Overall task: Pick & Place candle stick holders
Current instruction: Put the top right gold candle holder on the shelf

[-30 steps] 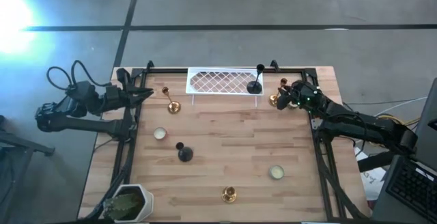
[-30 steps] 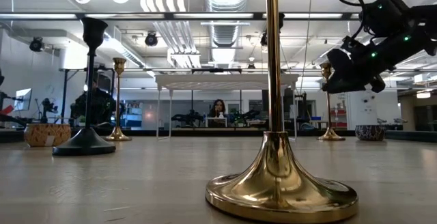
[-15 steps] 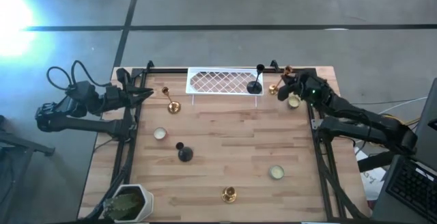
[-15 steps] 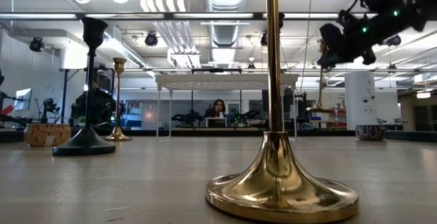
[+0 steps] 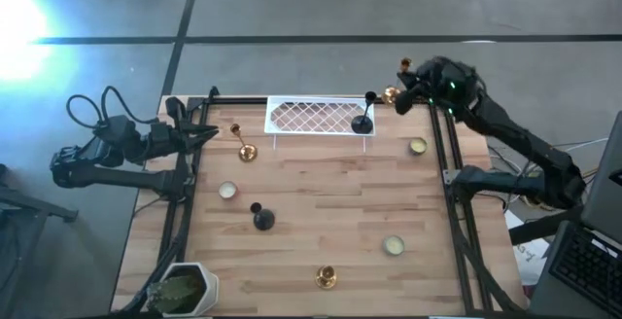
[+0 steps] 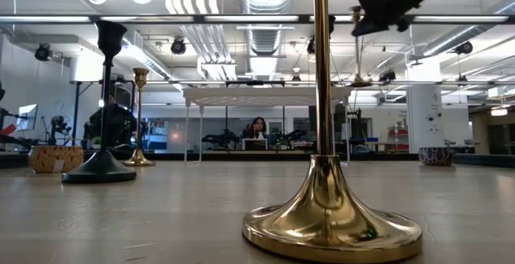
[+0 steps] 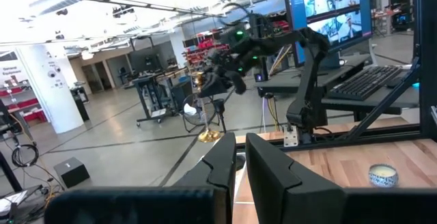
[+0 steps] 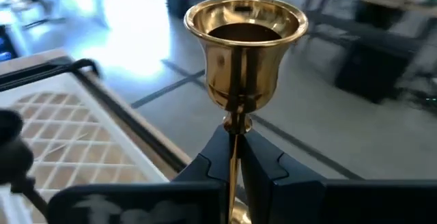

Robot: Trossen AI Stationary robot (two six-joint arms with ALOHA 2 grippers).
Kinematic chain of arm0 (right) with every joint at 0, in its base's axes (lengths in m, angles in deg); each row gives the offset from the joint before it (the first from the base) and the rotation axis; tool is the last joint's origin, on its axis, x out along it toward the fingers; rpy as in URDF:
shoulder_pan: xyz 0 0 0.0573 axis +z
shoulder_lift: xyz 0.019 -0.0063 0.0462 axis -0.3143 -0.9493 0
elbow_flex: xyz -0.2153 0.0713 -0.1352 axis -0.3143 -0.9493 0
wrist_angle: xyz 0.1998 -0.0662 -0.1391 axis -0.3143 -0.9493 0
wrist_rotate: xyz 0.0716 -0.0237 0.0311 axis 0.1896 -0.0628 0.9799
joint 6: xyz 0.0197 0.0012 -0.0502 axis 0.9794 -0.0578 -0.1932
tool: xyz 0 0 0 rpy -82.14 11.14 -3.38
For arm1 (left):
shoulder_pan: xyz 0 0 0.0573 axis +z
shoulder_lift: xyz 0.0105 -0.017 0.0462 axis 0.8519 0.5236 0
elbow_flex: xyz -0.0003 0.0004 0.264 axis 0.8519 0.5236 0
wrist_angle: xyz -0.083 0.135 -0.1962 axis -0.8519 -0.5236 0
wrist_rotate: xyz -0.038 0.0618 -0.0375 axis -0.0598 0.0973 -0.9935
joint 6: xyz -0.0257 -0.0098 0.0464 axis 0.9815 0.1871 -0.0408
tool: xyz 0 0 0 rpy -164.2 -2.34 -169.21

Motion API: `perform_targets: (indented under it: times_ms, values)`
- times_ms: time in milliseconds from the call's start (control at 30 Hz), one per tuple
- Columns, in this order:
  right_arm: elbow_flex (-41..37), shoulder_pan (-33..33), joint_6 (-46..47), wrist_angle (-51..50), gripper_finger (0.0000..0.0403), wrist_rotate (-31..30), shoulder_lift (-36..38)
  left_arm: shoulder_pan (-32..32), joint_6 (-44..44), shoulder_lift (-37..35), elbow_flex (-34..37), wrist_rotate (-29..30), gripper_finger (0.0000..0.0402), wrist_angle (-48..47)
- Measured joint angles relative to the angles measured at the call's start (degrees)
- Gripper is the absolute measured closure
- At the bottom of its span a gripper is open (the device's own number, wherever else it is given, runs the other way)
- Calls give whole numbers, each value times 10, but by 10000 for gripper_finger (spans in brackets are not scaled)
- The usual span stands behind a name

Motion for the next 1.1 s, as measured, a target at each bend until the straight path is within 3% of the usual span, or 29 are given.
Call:
perform_targets:
  times_ms: [233,500,633,900,1100]
  values:
    - [95,-77,-45,0,394,129,-104,0,0,0,0,0,362,-2]
    - [159,-146,-70,0,394,467,-197,0,0,0,0,0,362,-15]
    - [165,-164,-106,0,394,525,-232,0,5,0,0,0,362,-15]
    - [206,-170,-173,2,394,712,-300,0,7,0,0,0,362,-15]
    - [260,-171,-189,4,394,771,-352,0,15,0,0,0,362,-15]
